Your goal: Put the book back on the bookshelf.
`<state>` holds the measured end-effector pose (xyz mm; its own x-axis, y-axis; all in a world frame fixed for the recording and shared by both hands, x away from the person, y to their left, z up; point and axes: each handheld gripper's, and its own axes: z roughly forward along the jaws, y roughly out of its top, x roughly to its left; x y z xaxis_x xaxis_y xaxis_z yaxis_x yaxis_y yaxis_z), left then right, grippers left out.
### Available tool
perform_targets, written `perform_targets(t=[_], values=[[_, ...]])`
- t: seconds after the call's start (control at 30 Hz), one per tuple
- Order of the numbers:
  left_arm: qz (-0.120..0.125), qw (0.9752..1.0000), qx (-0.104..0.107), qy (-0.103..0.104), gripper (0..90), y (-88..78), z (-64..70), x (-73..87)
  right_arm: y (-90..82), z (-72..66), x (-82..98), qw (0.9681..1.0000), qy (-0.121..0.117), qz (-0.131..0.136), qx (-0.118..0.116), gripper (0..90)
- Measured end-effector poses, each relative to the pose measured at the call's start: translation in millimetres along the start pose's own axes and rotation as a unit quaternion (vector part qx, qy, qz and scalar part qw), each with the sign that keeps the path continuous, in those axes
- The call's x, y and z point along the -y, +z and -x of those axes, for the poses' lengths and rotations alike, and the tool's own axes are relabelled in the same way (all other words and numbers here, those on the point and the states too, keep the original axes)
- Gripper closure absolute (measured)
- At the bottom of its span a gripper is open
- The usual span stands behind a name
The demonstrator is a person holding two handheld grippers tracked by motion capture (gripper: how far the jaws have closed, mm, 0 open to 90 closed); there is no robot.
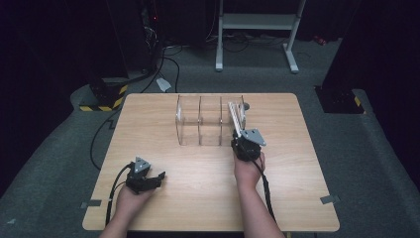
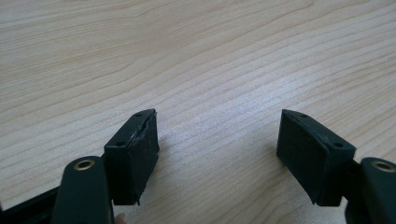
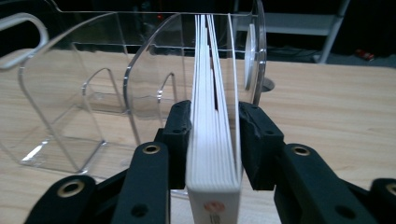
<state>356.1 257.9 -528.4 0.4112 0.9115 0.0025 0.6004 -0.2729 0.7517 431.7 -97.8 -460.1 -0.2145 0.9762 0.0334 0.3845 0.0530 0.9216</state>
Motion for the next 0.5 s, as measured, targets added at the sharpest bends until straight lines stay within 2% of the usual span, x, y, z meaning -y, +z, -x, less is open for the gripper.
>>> perform_targets(t=[0.27,0.33,0.5], values=[[0.0,1.0,0.0,0.0,29.4,-0.1,0.1,0.1,-16.2,5.4,9.0,0.9999,0.001,-0.005,-0.015,63.4],[-0.001,1.0,-0.001,0.001,29.4,-0.2,0.0,0.0,-21.8,6.9,11.2,0.9997,0.006,-0.002,-0.026,63.1],[0.0,1.0,-0.001,0.001,29.4,-0.1,0.0,0.1,-31.3,8.4,14.0,0.9995,0.0,-0.001,-0.031,65.1]])
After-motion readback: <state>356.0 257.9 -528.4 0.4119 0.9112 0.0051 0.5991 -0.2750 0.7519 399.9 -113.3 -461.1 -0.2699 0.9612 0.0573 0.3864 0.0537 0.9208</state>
